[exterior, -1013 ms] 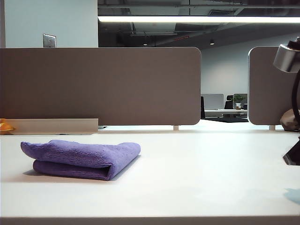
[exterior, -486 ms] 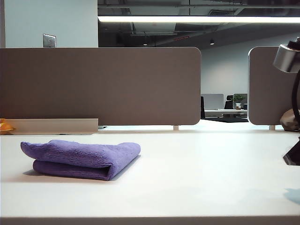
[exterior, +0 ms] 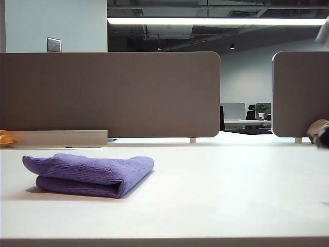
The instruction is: Fold the bottom of the cloth upward, then fold it vertically to form a square shape.
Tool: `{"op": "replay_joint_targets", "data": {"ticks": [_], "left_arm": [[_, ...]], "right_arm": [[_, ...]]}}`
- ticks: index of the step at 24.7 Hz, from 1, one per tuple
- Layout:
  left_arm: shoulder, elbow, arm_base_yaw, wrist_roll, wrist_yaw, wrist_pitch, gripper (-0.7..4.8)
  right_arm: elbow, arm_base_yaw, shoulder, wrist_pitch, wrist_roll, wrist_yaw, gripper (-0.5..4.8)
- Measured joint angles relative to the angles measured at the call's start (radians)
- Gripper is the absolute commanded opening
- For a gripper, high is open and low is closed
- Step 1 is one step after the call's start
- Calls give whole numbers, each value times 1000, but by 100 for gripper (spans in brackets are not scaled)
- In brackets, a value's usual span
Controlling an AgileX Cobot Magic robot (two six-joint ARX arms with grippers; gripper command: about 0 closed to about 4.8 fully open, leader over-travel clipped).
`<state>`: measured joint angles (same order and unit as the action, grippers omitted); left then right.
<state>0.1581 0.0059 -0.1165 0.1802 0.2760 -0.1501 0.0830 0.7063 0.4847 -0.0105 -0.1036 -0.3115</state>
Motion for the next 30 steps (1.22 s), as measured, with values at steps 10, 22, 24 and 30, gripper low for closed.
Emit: {"op": "replay_joint_targets", "data": {"ticks": [10,22,24,30], "left_arm": [[0,0,0,0,0,0,-4],[0,0,0,0,0,0,-4],[0,0,0,0,0,0,-4],[0,0,0,0,0,-1,-4]], "right_arm": [[0,-196,-248,-86,0,0,-6],[-1,-286,-378,-261,0,0,-6],[-10,-293,-390,-265,0,0,-6],[-40,-331,-435,-265,0,1,-6]]}}
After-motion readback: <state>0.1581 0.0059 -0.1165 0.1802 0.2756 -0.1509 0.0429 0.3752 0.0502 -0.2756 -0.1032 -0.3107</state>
